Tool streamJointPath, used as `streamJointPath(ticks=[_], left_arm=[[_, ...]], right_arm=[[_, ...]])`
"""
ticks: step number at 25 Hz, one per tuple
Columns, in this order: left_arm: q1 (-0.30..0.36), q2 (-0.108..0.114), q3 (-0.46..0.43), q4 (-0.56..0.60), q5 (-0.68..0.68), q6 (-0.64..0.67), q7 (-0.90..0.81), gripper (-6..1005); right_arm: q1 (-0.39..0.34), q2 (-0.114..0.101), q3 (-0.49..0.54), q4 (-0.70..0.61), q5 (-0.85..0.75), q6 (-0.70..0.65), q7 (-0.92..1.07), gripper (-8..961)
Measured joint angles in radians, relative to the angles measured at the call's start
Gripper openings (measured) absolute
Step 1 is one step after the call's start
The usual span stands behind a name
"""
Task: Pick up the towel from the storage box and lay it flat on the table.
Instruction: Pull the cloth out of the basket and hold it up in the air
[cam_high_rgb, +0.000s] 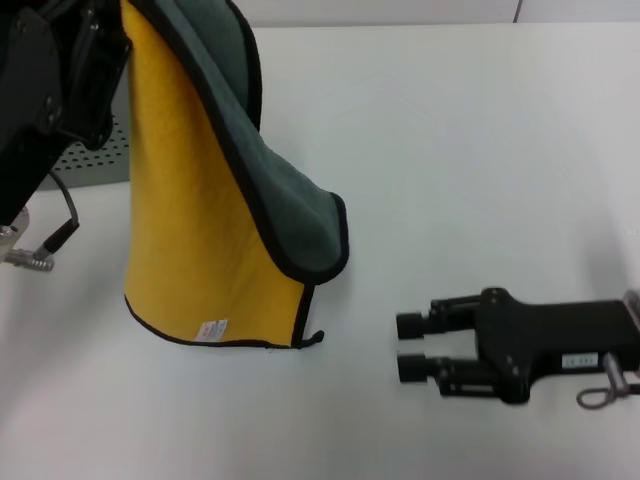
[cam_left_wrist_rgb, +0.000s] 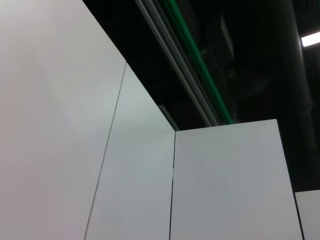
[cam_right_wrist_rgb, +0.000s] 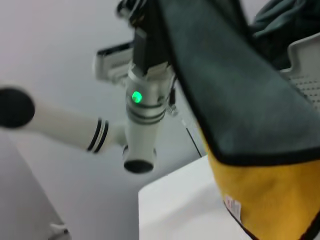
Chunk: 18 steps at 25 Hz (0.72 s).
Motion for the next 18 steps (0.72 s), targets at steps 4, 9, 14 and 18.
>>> streamJointPath(ticks=[4,9,14,18], left_arm=[[0.000,0.000,0.000,-0.001,0.000,-0.006,0.000,22],[0.001,0.000,0.001,-0.001,0.000,-0.010,0.000,22],[0.008,0.002,0.001,-0.001,0.000,-0.010,0.000,23],[0.027,0.003,0.001,-0.002,-0.010,-0.011,0.000,23]], right_arm=[[-0.052,0.006,-0.001,-0.052,-0.002,0.000,-0.150,470],[-0.145,0.007,-0.057,-0.212,0.094,0.003,-0.257,468],[-0.266,0.006,-0.155,-0.473,0.165,0.048,-0.282,467],[-0.345,0.007,-0.289,-0.645,0.174,0.239,-0.373,466]])
